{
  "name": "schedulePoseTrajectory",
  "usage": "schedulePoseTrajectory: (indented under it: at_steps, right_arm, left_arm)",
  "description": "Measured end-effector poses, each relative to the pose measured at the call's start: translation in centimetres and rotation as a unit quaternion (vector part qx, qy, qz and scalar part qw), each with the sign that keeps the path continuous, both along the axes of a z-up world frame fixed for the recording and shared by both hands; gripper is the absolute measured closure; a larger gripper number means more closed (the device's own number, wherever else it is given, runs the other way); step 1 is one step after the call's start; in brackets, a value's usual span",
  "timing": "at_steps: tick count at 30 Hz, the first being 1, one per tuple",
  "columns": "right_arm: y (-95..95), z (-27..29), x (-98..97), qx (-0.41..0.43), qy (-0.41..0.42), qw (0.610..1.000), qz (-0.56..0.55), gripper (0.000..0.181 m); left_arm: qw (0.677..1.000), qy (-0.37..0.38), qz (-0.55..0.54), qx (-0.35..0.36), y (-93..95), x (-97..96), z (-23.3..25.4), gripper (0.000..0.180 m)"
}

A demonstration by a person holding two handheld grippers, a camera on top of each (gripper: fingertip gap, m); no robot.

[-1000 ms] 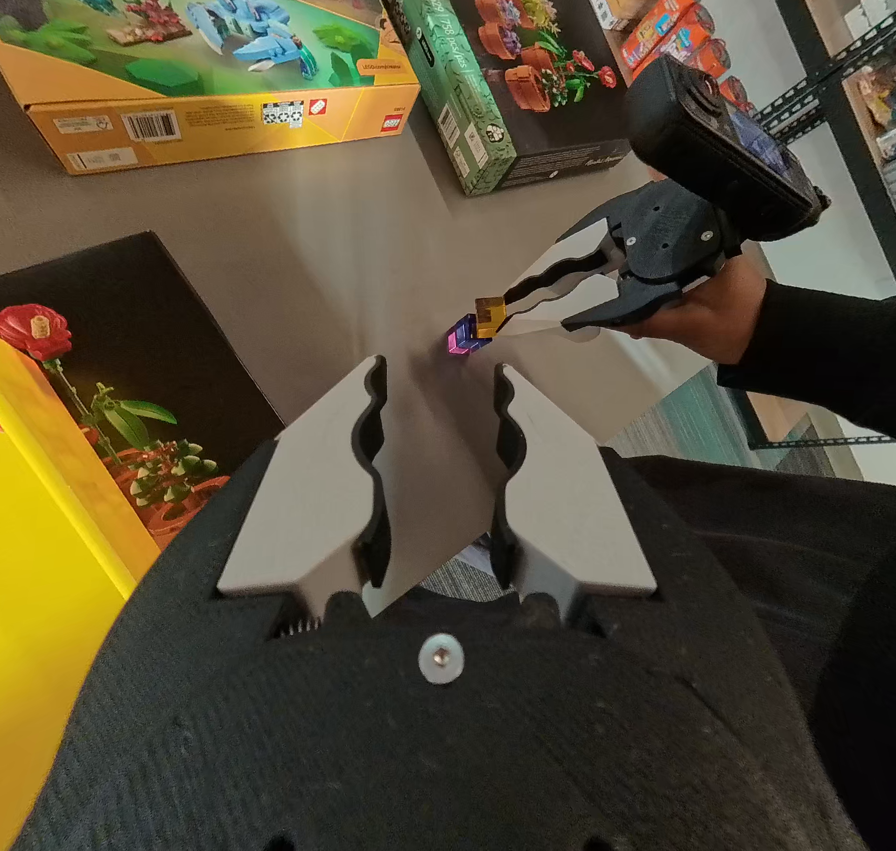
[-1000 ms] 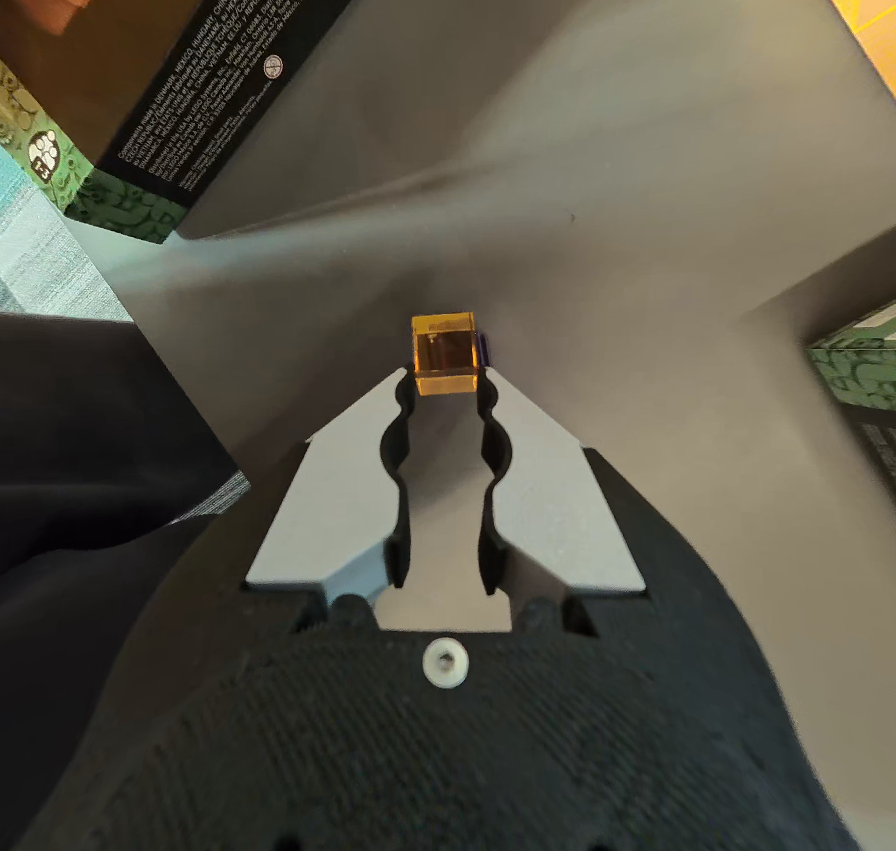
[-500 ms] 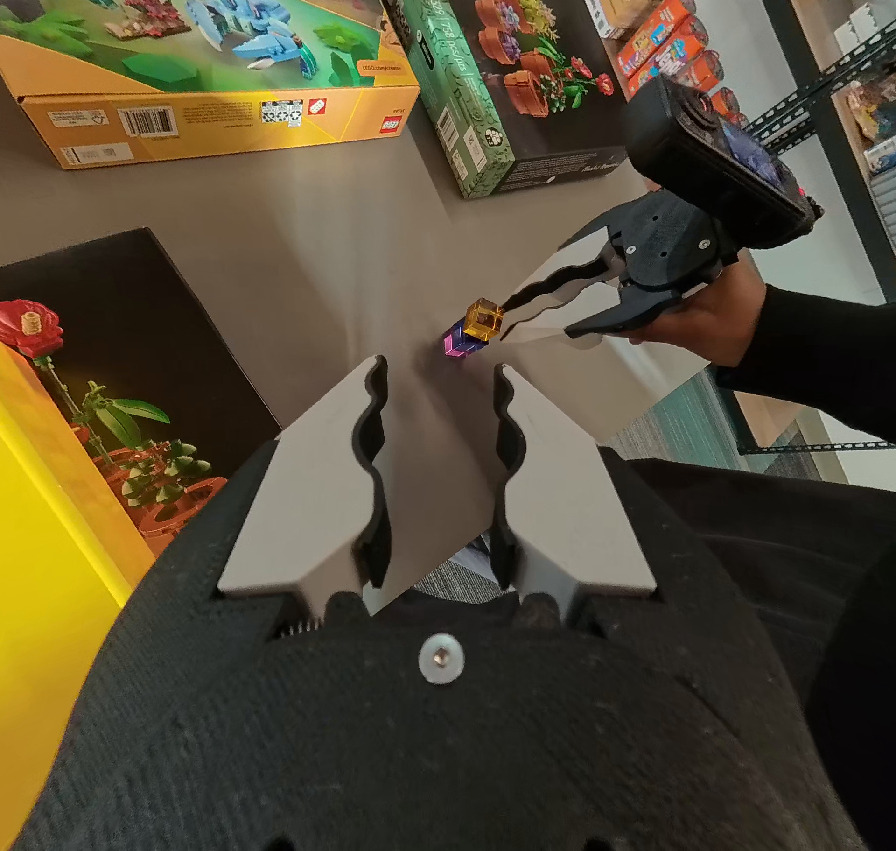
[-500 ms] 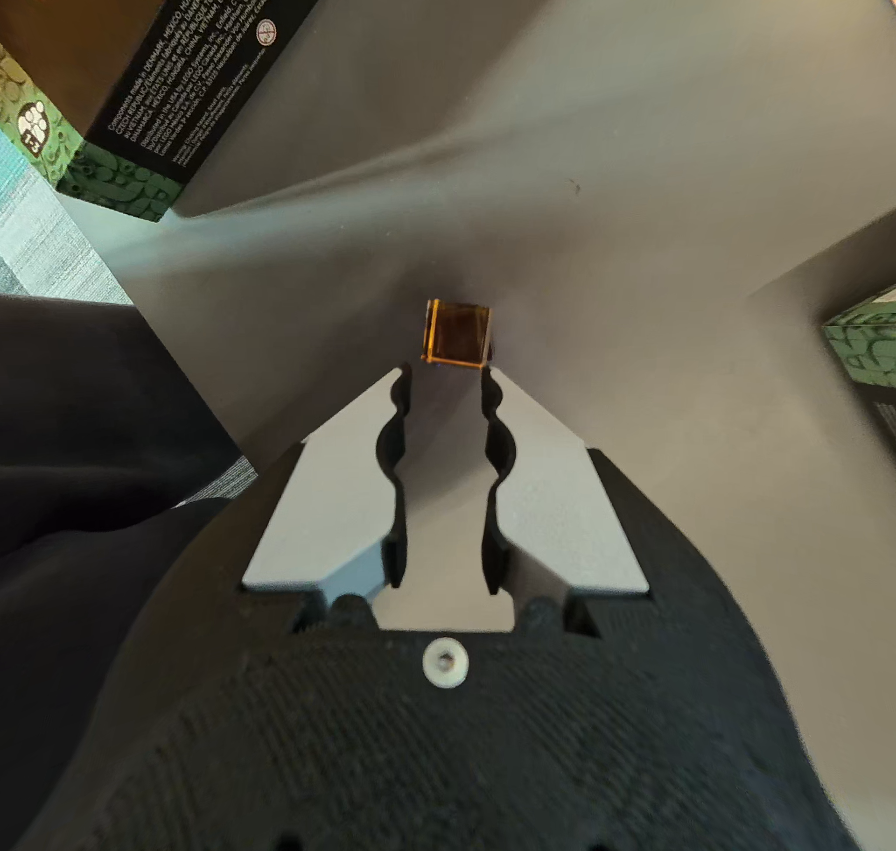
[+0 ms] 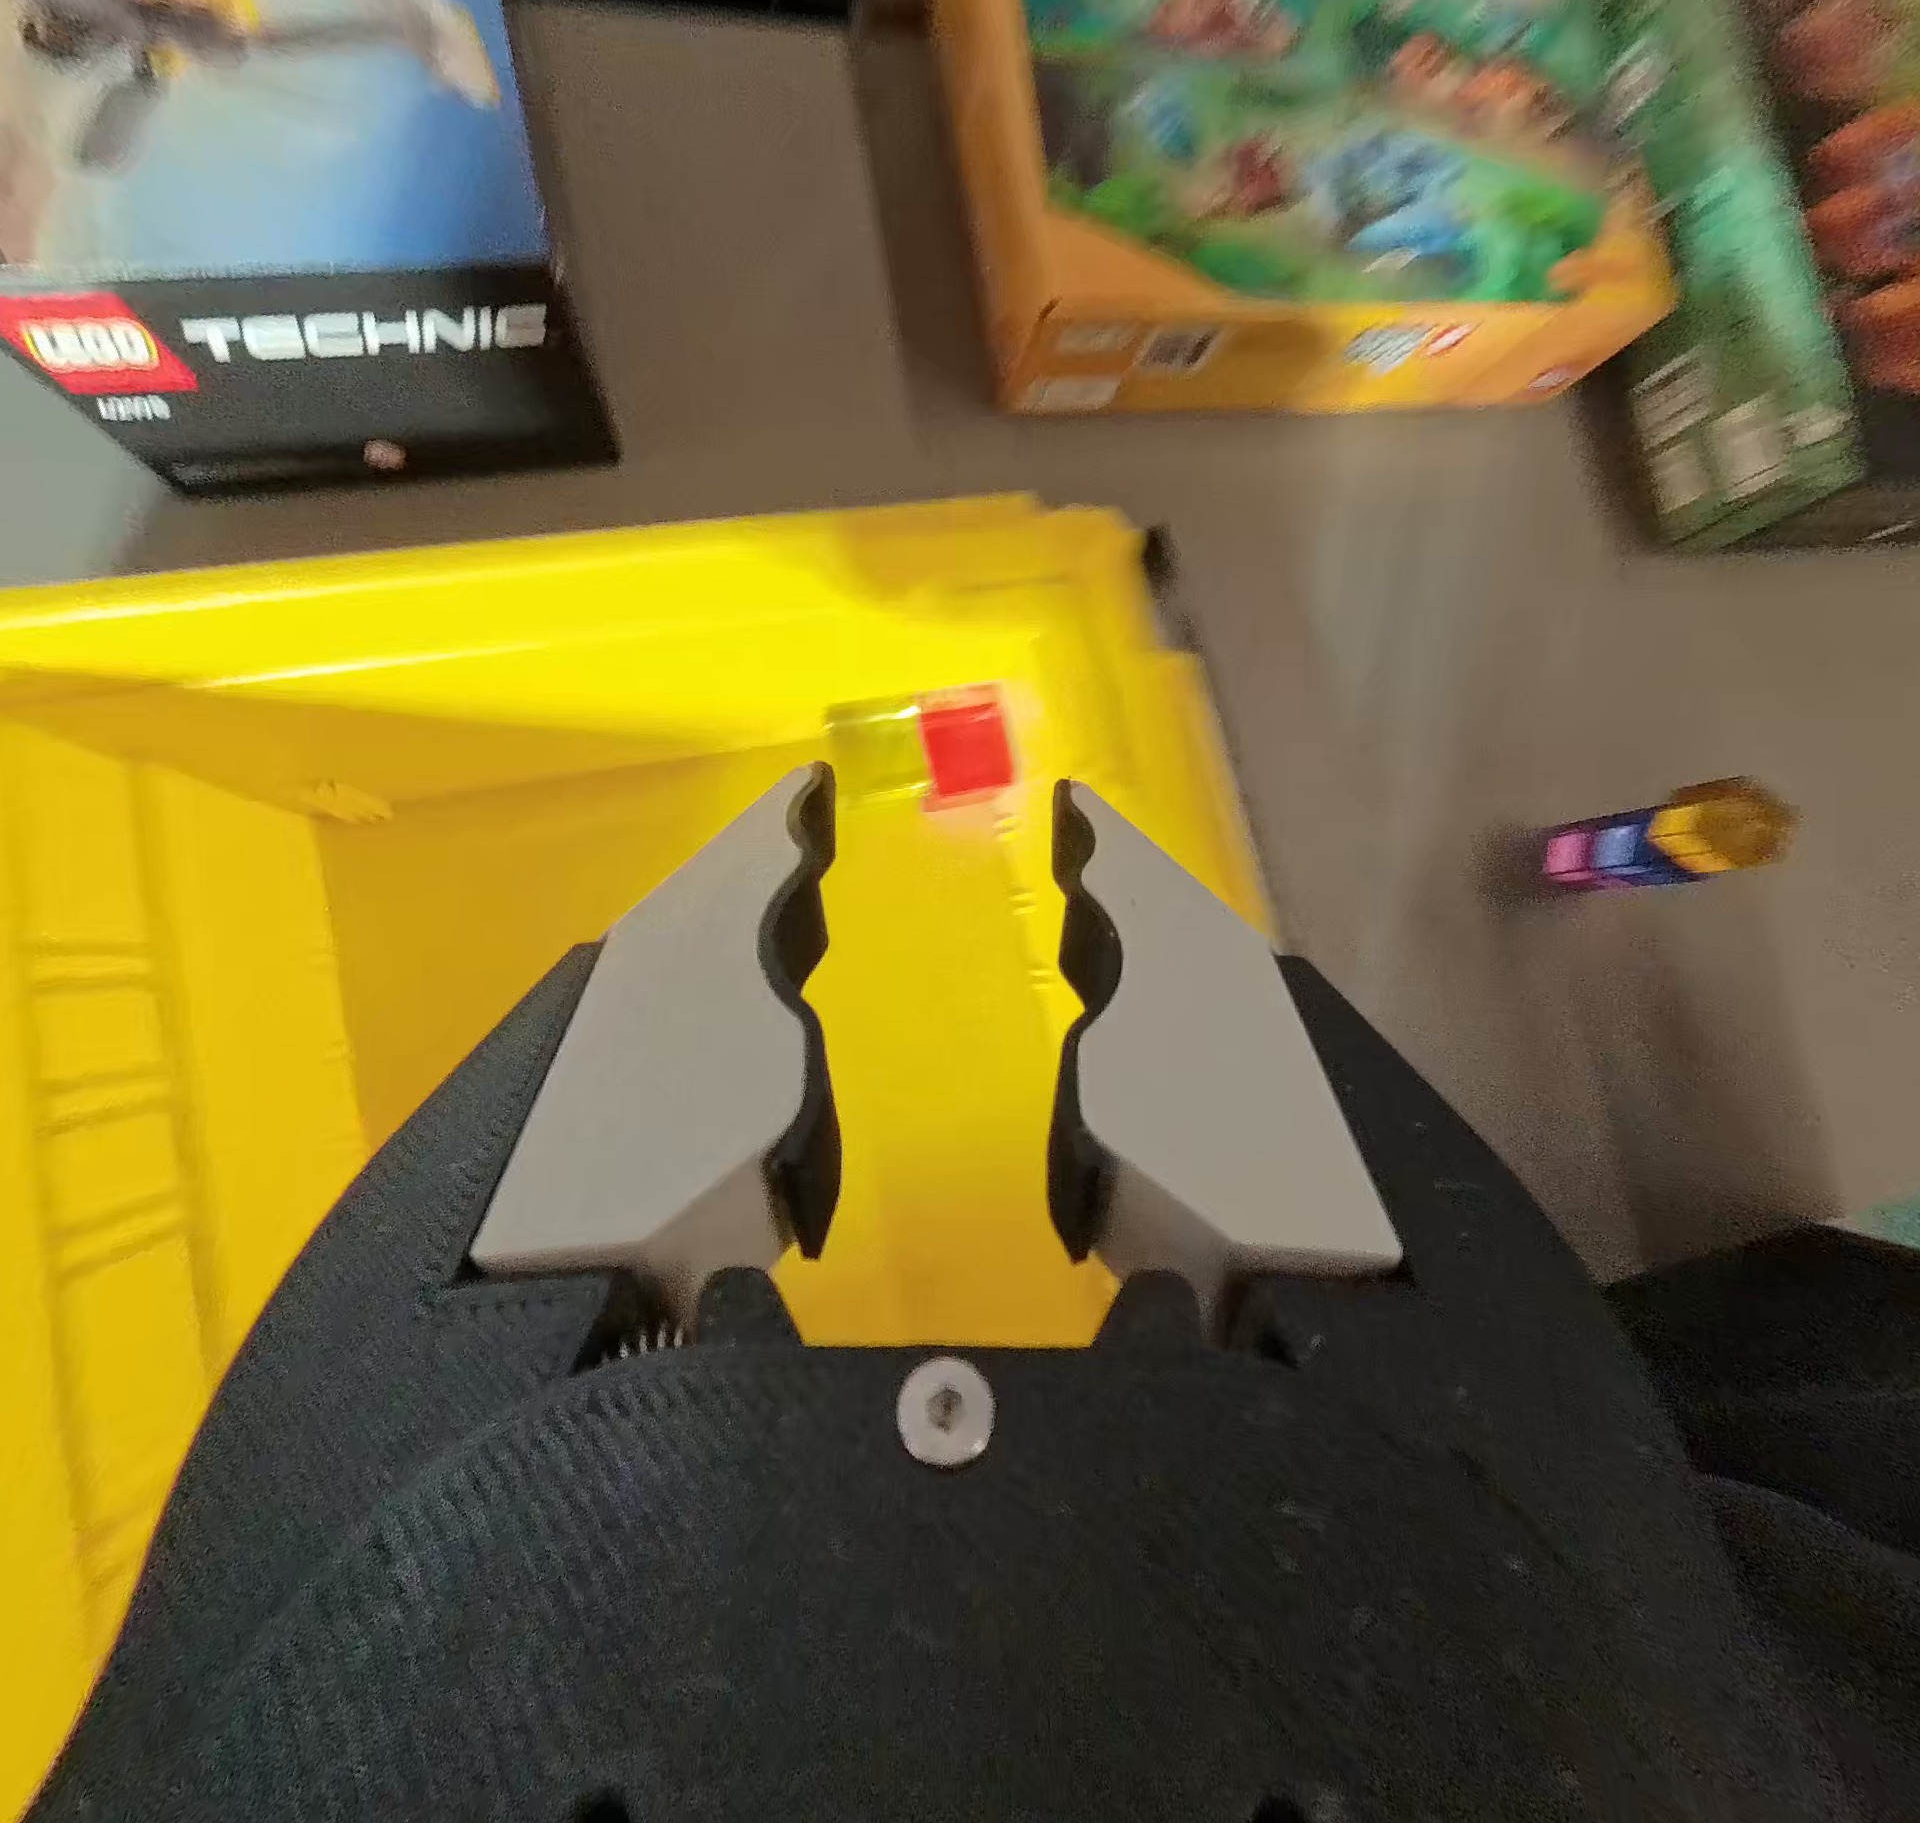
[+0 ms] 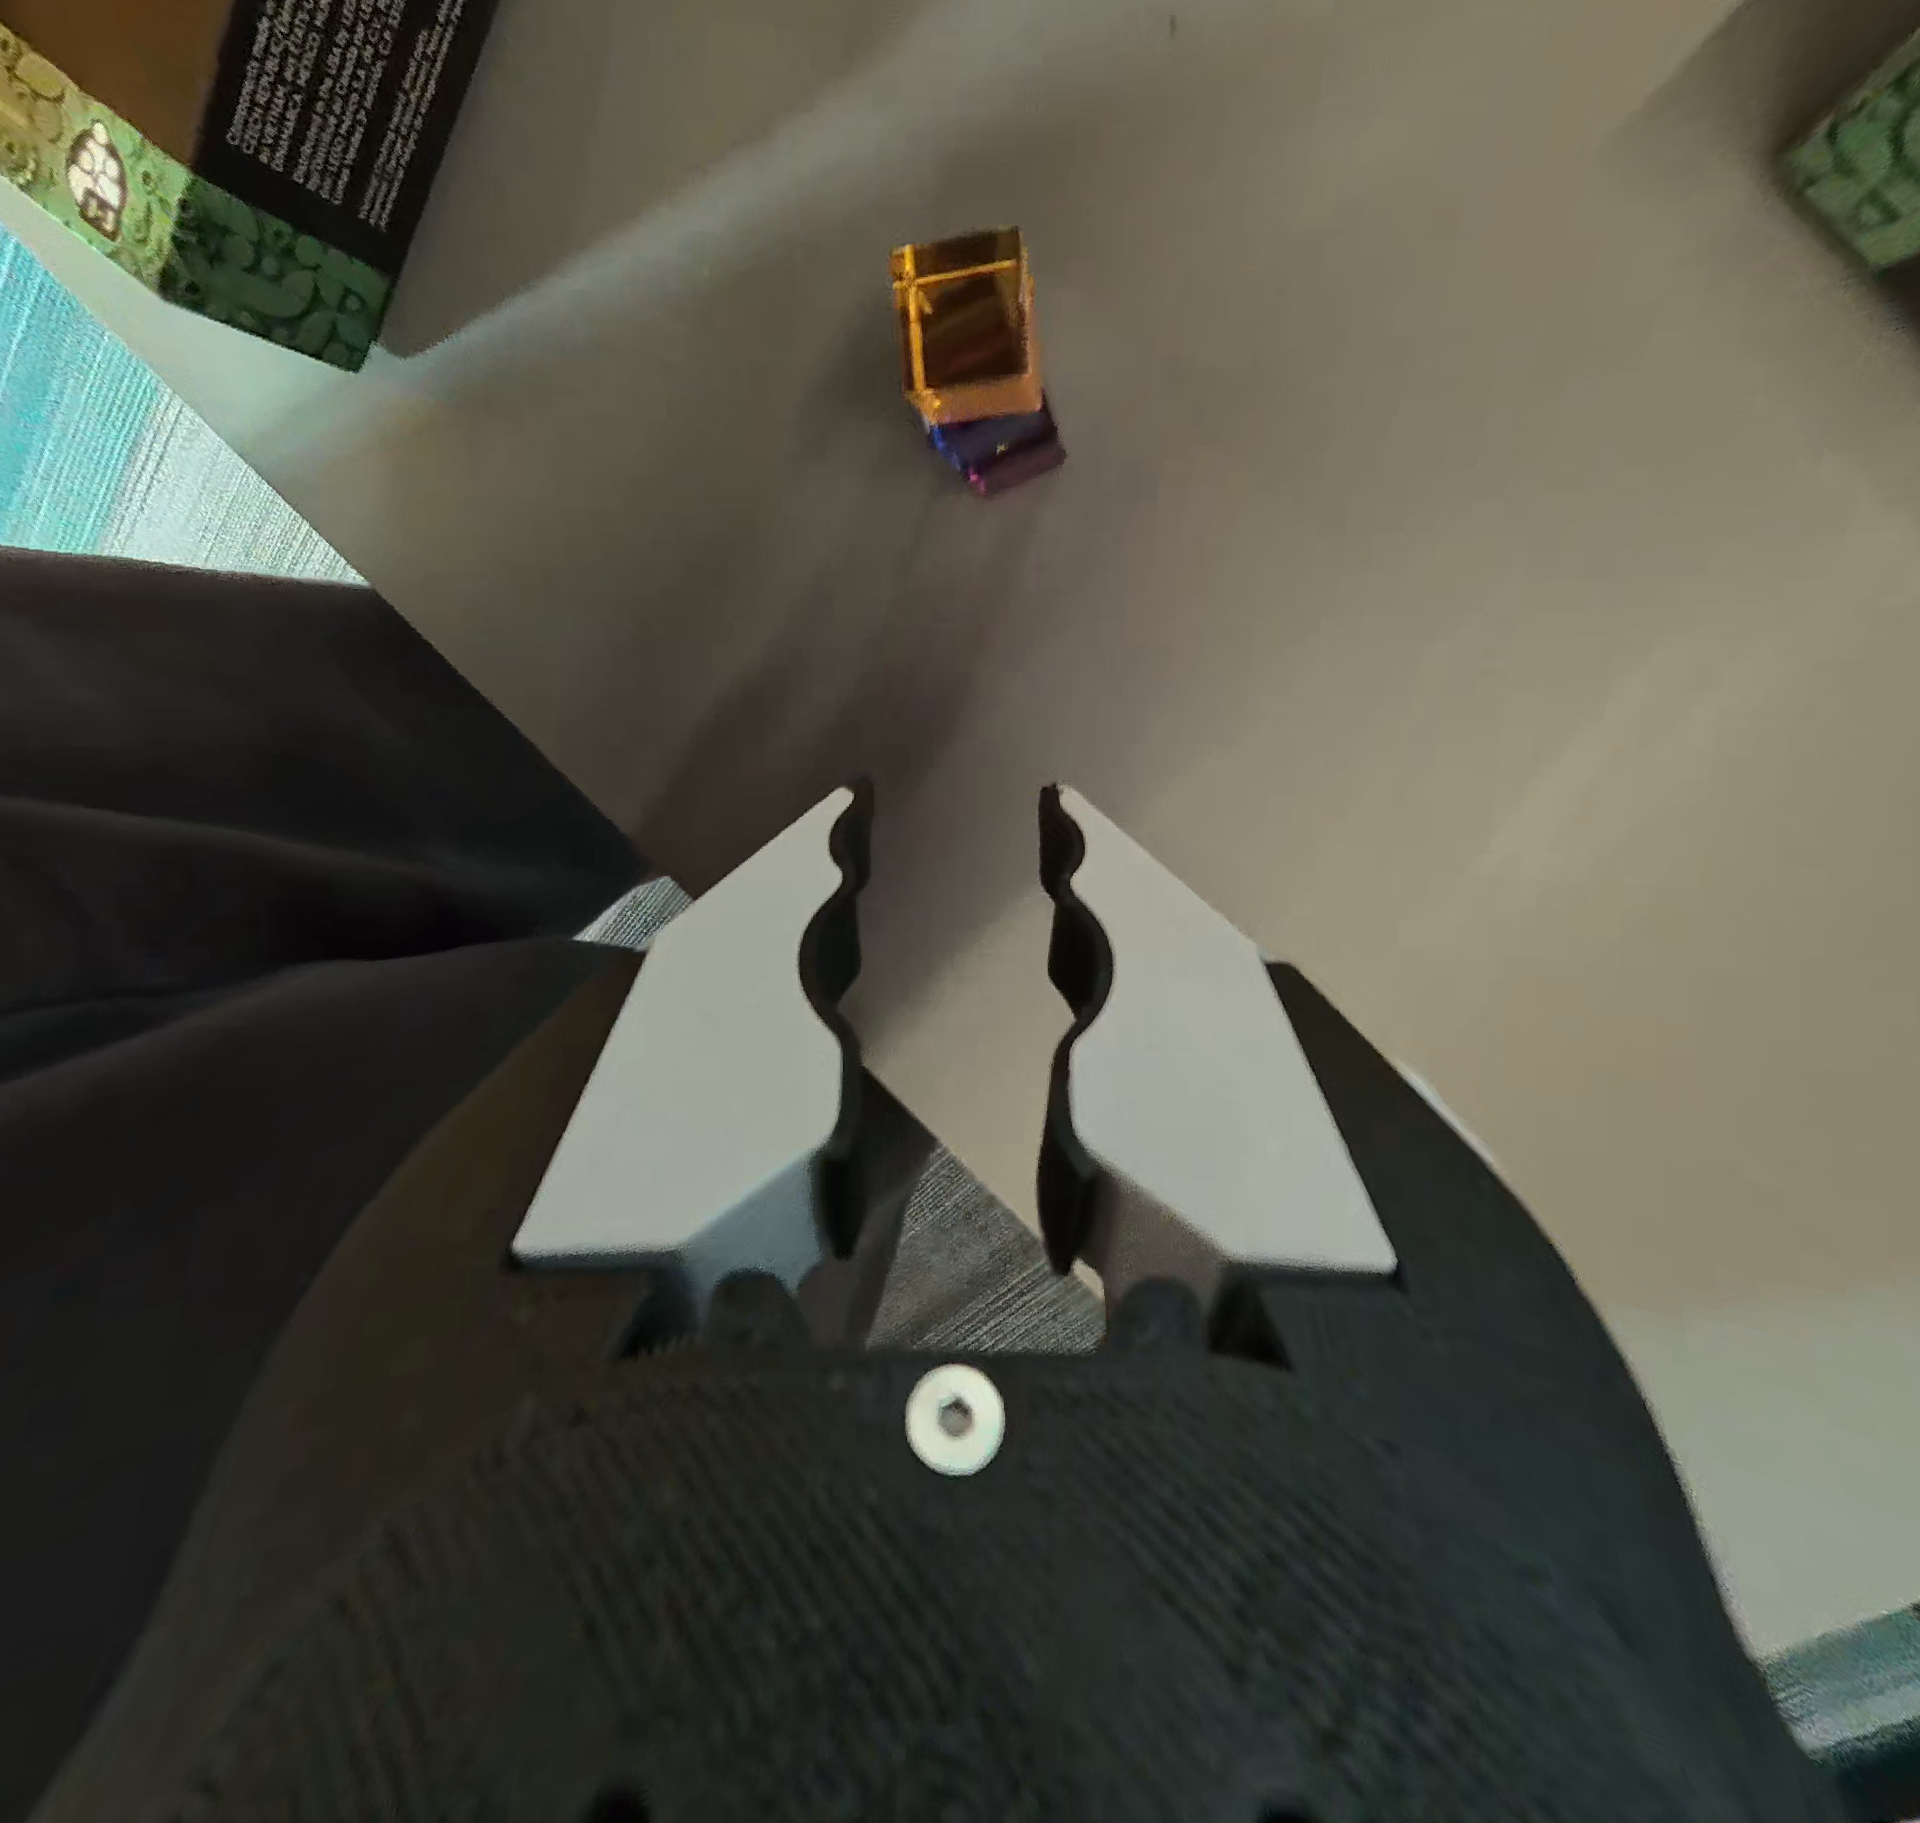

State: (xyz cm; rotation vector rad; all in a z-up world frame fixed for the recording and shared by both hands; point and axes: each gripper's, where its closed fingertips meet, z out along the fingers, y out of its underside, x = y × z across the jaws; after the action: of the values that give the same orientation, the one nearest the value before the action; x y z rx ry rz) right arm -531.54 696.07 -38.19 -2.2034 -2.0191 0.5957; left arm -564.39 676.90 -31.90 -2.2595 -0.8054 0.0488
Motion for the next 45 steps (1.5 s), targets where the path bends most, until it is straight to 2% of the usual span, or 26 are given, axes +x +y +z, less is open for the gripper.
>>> schedulePoseTrajectory:
  at_steps: [4, 5, 7, 11, 15, 16, 18, 22, 26, 29, 35, 38, 41, 43, 45]
  right_arm:
    - [-0.8, 1.1, 0.4, 0.012, -0.003, 1.000, -0.006, 0.150]
    - [-0.9, 1.4, 0.3, 0.019, -0.003, 1.000, -0.005, 0.150]
    - [-0.9, 1.9, 0.3, 0.030, -0.002, 1.000, -0.007, 0.150]
    - [-1.3, 2.6, 0.3, 0.032, 0.003, 0.999, -0.029, 0.151]
    - [-1.5, 2.7, 0.3, 0.032, 0.003, 0.999, -0.044, 0.151]
    - [-1.6, 2.7, 0.2, 0.032, 0.004, 0.998, -0.046, 0.151]
    - [-1.7, 2.8, -0.2, 0.033, 0.007, 0.998, -0.045, 0.152]
    - [-2.1, 2.9, -1.0, 0.036, 0.006, 0.999, -0.029, 0.152]
    - [-2.4, 3.0, -1.6, 0.049, 0.005, 0.999, -0.004, 0.153]
    - [-2.4, 3.1, -1.7, 0.056, 0.004, 0.998, 0.006, 0.153]
    - [-1.7, 3.8, -1.8, 0.058, 0.012, 0.998, 0.001, 0.155]
    - [-1.9, 6.2, -3.6, 0.064, 0.048, 0.997, 0.010, 0.154]
    - [-3.2, 11.3, -7.9, 0.066, 0.134, 0.988, 0.046, 0.145]
    - [-4.9, 15.8, -11.3, 0.065, 0.210, 0.972, 0.083, 0.134]
    - [-7.0, 20.4, -14.2, 0.068, 0.284, 0.948, 0.127, 0.125]
  left_arm:
    - [0.997, -0.045, -0.037, -0.048, 1.4, -0.7, -5.9, 0.122]
    - [0.997, -0.048, -0.036, -0.056, 1.7, -0.8, -6.7, 0.124]
    - [0.997, -0.054, -0.038, -0.040, 2.5, -1.0, -7.0, 0.126]
    - [0.996, -0.074, -0.034, -0.039, 2.0, -1.4, -7.7, 0.110]
    - [0.998, -0.058, 0.016, -0.036, 0.4, -2.5, -7.0, 0.136]
    - [0.997, -0.055, 0.025, -0.040, -0.1, -2.6, -6.9, 0.137]
    - [0.997, -0.067, 0.025, -0.031, -0.2, -2.3, -6.8, 0.136]
    - [0.997, -0.067, 0.023, -0.032, 0.2, -2.7, -7.2, 0.119]
    - [0.996, -0.081, 0.022, -0.031, 1.3, -2.7, -8.0, 0.116]
    - [0.997, -0.062, 0.023, -0.042, 1.4, -2.9, -8.1, 0.128]
    - [0.999, -0.041, 0.007, -0.028, 0.6, -2.1, -6.2, 0.128]
    - [0.998, -0.040, 0.020, 0.041, 0.2, -1.6, -1.6, 0.128]
    - [0.975, -0.115, -0.006, 0.191, 1.8, 1.3, 5.6, 0.128]
    - [0.923, -0.228, -0.045, 0.306, 3.4, 4.4, 10.8, 0.128]
    - [0.861, -0.328, -0.075, 0.381, 4.7, 7.1, 15.0, 0.129]
